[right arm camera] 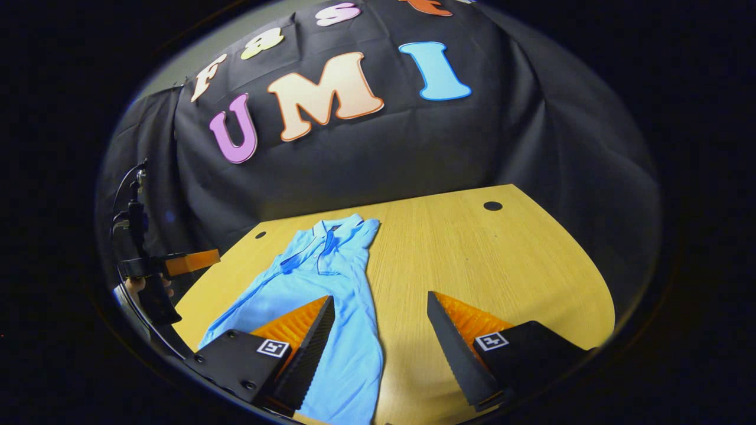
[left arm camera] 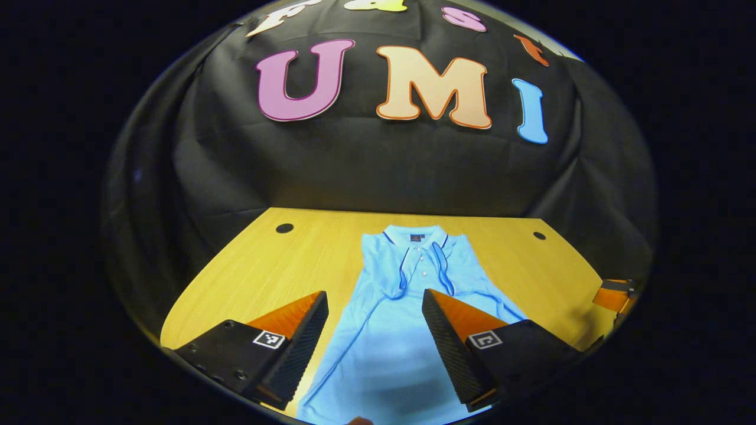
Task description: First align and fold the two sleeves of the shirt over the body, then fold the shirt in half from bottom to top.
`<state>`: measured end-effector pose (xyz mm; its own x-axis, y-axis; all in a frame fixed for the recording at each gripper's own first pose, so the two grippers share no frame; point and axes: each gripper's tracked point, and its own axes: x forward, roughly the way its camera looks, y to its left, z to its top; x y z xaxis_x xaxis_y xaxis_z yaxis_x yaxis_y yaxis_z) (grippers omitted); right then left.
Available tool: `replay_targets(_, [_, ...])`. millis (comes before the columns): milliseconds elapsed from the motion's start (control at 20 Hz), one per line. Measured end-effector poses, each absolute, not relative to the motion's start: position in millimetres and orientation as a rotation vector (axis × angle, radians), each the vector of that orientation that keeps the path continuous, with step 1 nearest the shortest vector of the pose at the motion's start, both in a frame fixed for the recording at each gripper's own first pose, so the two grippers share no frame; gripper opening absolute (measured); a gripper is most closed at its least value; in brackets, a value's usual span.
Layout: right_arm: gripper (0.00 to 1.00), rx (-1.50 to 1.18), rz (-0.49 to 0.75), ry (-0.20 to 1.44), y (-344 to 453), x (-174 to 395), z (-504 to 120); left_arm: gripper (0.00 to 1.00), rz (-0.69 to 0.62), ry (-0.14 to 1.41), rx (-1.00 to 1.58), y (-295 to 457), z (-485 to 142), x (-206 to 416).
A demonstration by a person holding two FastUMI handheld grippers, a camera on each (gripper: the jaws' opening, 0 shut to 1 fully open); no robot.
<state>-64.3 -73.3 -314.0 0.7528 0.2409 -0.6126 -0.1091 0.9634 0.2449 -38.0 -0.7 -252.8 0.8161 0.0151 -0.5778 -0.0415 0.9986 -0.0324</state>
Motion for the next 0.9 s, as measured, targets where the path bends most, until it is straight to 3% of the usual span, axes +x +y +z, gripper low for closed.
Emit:
replay_targets(450, [0.98, 0.120, 0.158, 0.760, -38.1, -166.3, -334.6, 0.96, -0.043, 0.724, 0.008, 21.8, -293.9, -161.8])
replay_targets(900, [0.98, -0.009, 0.039, 0.853, -49.7, -233.8, -380.2, 0.97, -0.057, 0.825, 0.030, 29.9, -349.3, -228.6])
